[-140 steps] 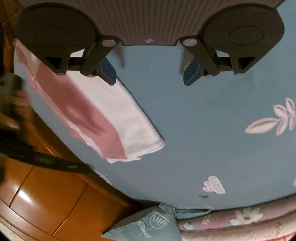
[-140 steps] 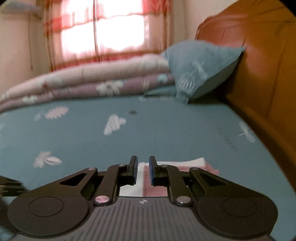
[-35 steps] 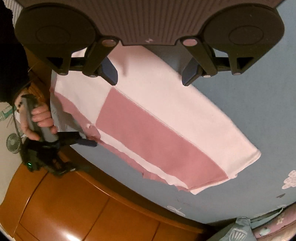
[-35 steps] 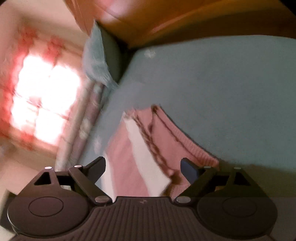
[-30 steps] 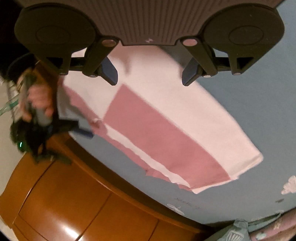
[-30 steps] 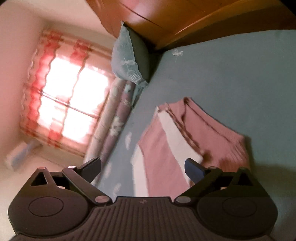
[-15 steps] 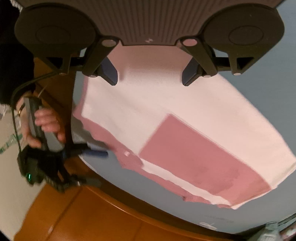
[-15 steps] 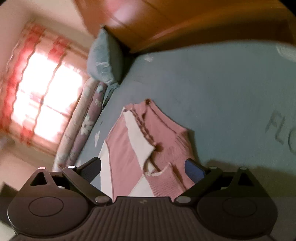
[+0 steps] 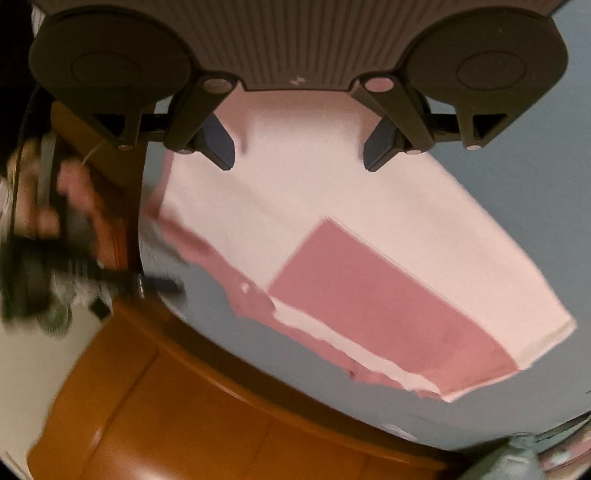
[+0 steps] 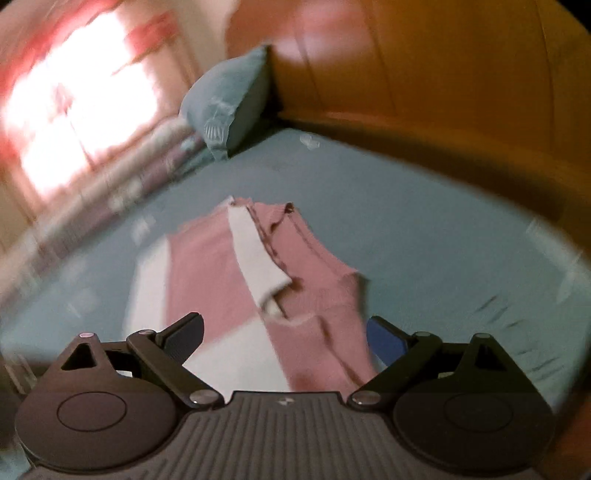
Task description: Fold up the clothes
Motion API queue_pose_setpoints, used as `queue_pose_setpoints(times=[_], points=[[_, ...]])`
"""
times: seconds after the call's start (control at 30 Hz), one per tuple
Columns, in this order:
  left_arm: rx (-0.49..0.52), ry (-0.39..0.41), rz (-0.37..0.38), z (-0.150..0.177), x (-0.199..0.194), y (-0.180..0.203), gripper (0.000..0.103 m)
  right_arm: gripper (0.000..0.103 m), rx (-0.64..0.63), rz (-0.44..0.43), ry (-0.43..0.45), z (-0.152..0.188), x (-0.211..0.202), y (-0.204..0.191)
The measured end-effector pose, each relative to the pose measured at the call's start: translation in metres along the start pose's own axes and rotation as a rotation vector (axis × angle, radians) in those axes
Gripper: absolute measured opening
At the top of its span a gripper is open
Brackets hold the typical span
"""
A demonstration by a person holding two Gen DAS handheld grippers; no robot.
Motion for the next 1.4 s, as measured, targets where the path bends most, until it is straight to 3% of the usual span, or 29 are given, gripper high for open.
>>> queue_pose_setpoints(times=[0.13, 0.23, 0.33, 0.5, 0.63, 0.8, 0.97, 1.07, 1.2, 1.33, 1.4], points=[[-0.072, 0.058, 0.012, 0.003, -0.004, -0.008, 0.077, 0.098, -0.219, 0.017, 0.057, 0.046, -0.017, -0.033], [-0.065, 0.068, 0.064, 0.012, 0.003, 0.001, 0.077, 0.101, -0.266, -0.008, 0.035, 0.073, -0.015, -0.042], [-0.014, 0.034, 0.067, 0.025, 0.013, 0.014, 0.078, 0.101, -0.276, 0.034, 0.008, 0.092, -0.009, -0.037], [0.079, -0.022, 0.032, 0.038, 0.013, 0.025, 0.078, 0.103, -0.215, 0.033, 0.039, 0.087, -0.039, -0.025], [0.166, 0.035, 0.051, 0.027, 0.0, 0.04, 0.082, 0.103, -0.227, 0.008, 0.105, 0.078, -0.055, -0.035], [0.285, -0.073, -0.002, 0.043, 0.023, 0.057, 0.083, 0.103, -0.208, -0.002, 0.11, 0.082, -0.06, -0.036], [0.345, -0.067, -0.006, 0.047, 0.018, 0.064, 0.085, 0.103, -0.2, 0.02, 0.106, 0.093, -0.067, -0.034], [0.361, -0.016, 0.021, 0.035, -0.001, 0.053, 0.085, 0.103, -0.166, 0.02, 0.126, 0.093, -0.075, -0.031], [0.318, 0.086, 0.026, 0.011, -0.021, 0.007, 0.086, 0.103, -0.104, -0.002, 0.154, 0.096, -0.082, -0.027], [0.173, 0.087, -0.054, -0.014, -0.005, -0.051, 0.085, 0.103, -0.069, 0.012, 0.182, 0.096, -0.073, -0.028], [0.163, 0.091, -0.065, -0.023, 0.003, -0.069, 0.085, 0.103, -0.093, 0.035, 0.182, 0.093, -0.064, -0.035]])
Point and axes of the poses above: each gripper's, at about its wrist camera, not at the fingertips, and x roughly the way its jaws point, y to its right, z to its underside, the point moved 3 cm from there along x, roughly the way its jaws point, and after that the axes turned 13 degrees about x, right-handed, at the moved point
